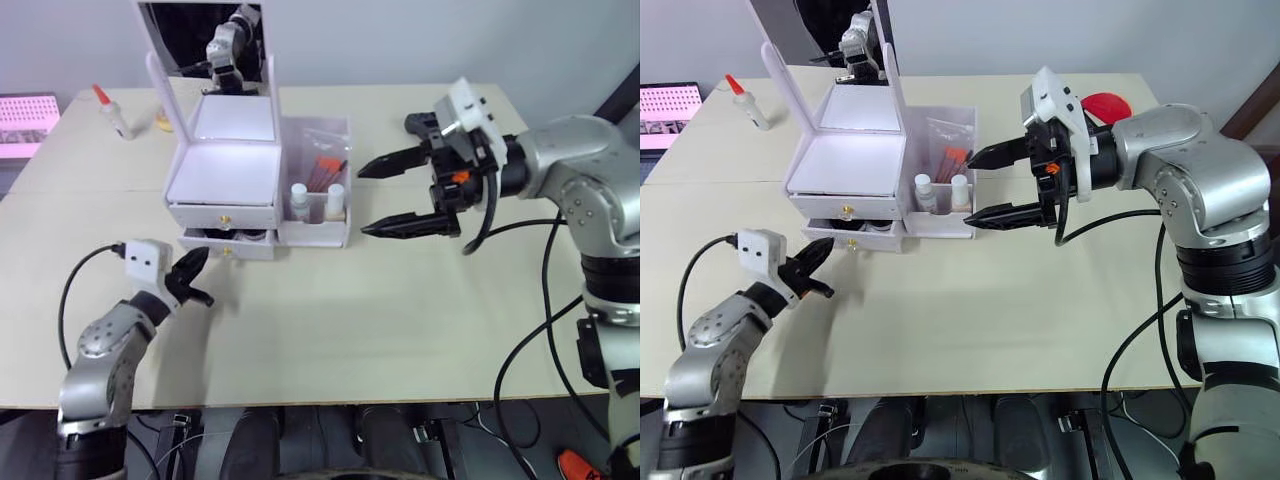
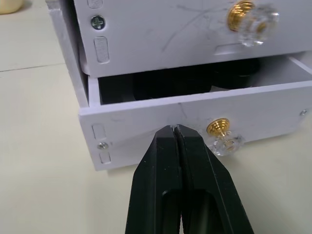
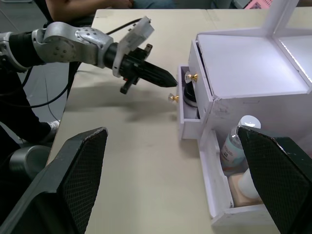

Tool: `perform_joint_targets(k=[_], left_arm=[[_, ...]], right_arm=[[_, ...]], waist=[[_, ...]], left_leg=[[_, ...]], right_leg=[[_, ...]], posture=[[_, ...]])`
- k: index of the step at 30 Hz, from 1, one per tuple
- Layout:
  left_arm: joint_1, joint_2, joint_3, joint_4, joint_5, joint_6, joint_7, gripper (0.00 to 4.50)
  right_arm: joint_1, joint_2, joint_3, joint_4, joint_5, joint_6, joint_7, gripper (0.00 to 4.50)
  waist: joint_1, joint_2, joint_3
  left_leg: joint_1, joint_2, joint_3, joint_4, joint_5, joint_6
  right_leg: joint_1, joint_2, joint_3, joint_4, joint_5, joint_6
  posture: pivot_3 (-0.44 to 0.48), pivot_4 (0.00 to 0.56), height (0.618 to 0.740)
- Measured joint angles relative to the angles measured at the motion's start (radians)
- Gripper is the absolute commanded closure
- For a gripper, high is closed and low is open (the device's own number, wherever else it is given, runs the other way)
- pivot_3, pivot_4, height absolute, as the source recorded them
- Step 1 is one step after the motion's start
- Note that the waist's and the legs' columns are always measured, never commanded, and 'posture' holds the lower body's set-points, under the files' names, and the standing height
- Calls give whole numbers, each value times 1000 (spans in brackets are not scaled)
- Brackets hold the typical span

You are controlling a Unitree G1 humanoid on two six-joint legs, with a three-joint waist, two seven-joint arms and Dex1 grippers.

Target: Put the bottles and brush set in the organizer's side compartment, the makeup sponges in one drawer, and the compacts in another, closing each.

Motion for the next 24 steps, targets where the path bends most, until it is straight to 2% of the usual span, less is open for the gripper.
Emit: perform_joint_targets(k=[10, 24], left_arm=[[-104, 2, -48, 67, 8, 21, 13, 4426], [-127, 7, -80, 83, 23, 20, -10, 4426]], right_arm=[[2, 0, -2, -1, 6, -5, -19, 0], [2, 8, -2, -1, 7, -12, -39, 0]], waist=[[17, 0, 0], [15, 0, 0]], left_leg=[[0, 0, 0, 0, 0, 0], [0, 0, 0, 0, 0, 0]], right_leg=[[0, 0, 0, 0, 0, 0], [0, 0, 0, 0, 0, 0]], posture=[[0, 150, 740], [0, 150, 740]])
